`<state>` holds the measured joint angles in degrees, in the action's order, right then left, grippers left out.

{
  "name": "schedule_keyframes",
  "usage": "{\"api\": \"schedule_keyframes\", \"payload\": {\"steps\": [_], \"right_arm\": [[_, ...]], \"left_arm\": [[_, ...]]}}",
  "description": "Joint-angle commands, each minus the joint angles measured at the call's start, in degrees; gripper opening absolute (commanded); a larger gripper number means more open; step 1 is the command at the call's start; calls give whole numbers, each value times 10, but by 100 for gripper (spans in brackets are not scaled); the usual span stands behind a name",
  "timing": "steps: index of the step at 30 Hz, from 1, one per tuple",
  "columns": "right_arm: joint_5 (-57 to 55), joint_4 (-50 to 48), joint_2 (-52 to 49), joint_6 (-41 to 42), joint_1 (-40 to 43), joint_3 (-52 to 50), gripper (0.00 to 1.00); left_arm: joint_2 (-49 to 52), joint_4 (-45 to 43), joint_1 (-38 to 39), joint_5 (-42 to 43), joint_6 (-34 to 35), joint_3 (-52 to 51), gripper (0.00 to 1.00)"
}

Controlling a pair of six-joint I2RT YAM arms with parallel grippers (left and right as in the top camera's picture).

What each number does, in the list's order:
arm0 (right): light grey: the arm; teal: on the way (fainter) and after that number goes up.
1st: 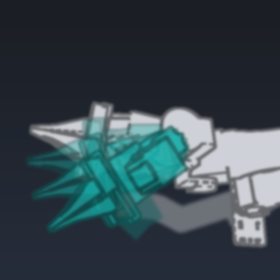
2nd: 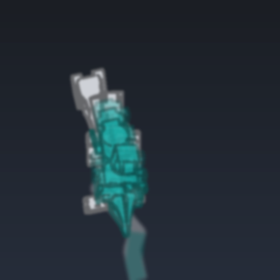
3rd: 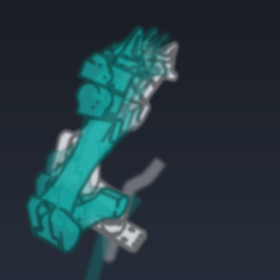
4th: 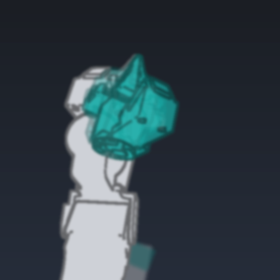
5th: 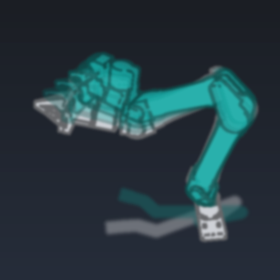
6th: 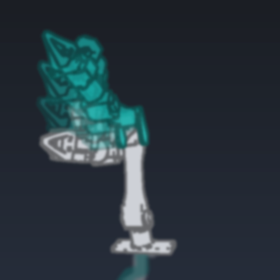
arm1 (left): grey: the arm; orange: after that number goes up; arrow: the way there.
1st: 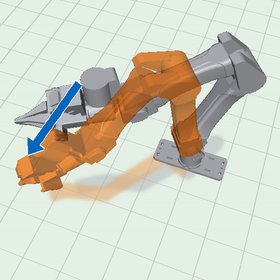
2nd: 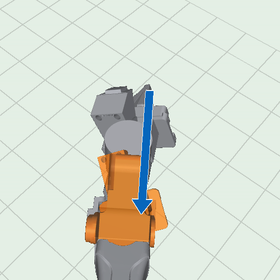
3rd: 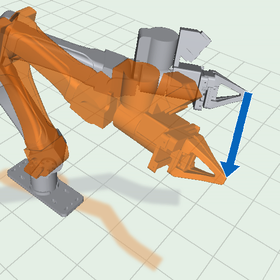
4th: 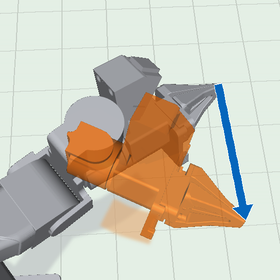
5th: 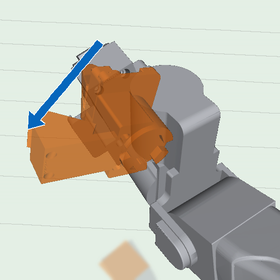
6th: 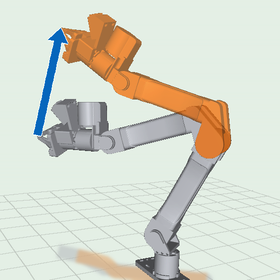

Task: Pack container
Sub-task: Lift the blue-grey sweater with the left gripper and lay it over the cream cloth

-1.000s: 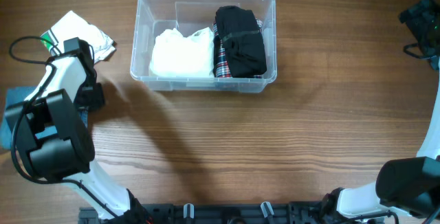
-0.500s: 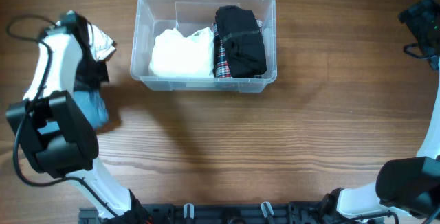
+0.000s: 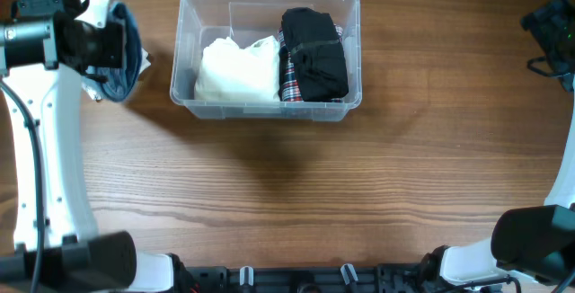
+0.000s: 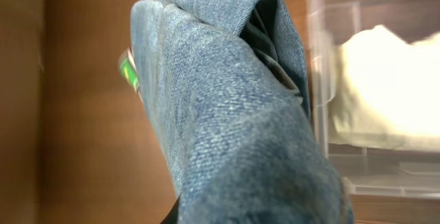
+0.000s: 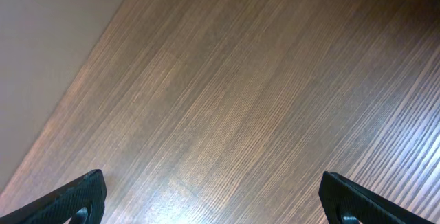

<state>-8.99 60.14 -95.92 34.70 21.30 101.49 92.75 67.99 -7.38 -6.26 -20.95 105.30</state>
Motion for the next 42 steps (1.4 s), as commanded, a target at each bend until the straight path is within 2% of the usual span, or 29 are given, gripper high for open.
{"api": "schedule_keyframes", "payload": {"steps": [1, 5, 7, 11, 22, 26, 27, 28, 29, 30, 32, 34, 37, 39, 40, 41, 42], "right_arm": [[1, -1, -3, 9, -2, -2, 100], [1, -1, -3, 9, -2, -2, 100], [1, -1, -2, 9, -2, -2, 100], [1, -1, -3, 9, -2, -2, 100], [1, -1, -3, 9, -2, -2, 100], [1, -1, -3, 9, -2, -2, 100], [1, -1, -3, 9, -2, -2, 100], [1, -1, -3, 9, -2, -2, 100], [1, -1, -3, 9, -2, -2, 100], [1, -1, -2, 9, -2, -2, 100], [1, -1, -3, 9, -2, -2, 100], [1, -1, -2, 9, -2, -2, 100], [1, -1, -3, 9, -2, -2, 100], [1, -1, -3, 9, -2, -2, 100], [1, -1, -2, 9, -2, -2, 100], [1, -1, -2, 9, -2, -2, 100], [1, -1, -2, 9, -2, -2, 100]], "left_arm": [[-50, -31, 58, 0, -163, 24, 4], [-54, -46, 165, -3, -360, 24, 4], [-54, -72, 194, -15, -377, 24, 4], [-51, -112, 256, -23, -463, 24, 4], [70, -121, 259, -54, -494, 24, 4], [85, -129, 240, -62, -494, 24, 4], [85, -129, 240, -62, -494, 24, 10], [85, -129, 240, -62, -493, 24, 28], [84, -129, 243, -63, -493, 24, 30], [83, -129, 247, -63, -493, 24, 37], [75, -130, 259, -63, -494, 24, 59], [66, -130, 265, -63, -494, 24, 62], [26, -132, 272, -62, -493, 24, 58], [-3, -131, 278, -60, -453, 24, 59], [-18, -131, 282, -60, -379, 24, 60], [-35, -129, 280, -60, -220, 24, 64], [-42, -112, 270, -60, -115, 24, 72]]}}
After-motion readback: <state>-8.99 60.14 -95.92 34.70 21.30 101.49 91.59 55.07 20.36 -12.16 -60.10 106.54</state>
